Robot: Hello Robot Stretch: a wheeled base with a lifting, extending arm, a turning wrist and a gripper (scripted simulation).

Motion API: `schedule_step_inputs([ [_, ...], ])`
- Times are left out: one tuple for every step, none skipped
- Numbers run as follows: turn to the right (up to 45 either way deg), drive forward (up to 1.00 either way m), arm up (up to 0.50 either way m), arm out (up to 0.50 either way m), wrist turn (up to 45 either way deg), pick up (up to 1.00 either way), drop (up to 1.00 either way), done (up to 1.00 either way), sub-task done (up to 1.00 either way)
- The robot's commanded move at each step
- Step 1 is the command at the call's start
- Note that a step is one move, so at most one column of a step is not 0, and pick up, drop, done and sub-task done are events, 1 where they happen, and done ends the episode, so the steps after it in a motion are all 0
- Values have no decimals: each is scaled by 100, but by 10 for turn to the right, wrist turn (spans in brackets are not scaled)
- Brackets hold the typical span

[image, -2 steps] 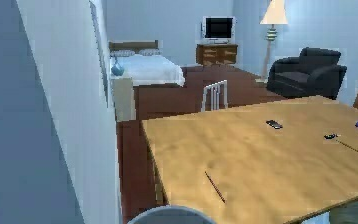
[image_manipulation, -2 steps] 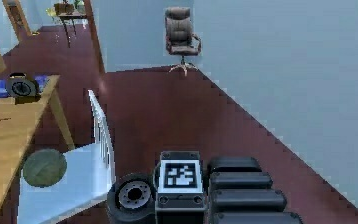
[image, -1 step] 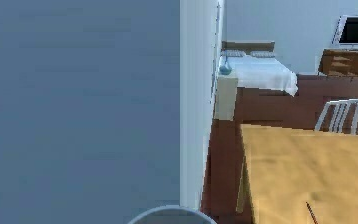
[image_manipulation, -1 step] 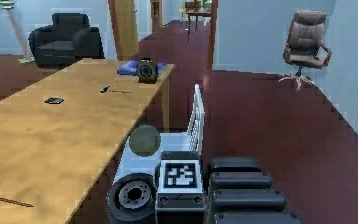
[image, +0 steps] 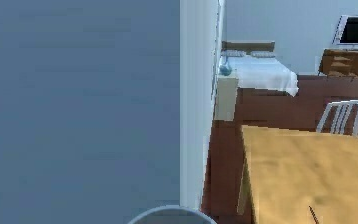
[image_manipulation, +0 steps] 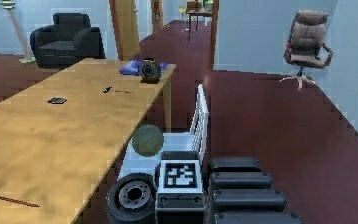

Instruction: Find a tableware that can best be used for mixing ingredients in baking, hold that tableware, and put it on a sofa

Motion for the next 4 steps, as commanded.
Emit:
schedule_step_inputs([
  [-450,0,0,0,0,0,0,0,0],
  [-450,0,0,0,0,0,0,0,0],
  [-450,0,0,0,0,0,0,0,0],
  [-300,0,0,0,0,0,0,0,0],
])
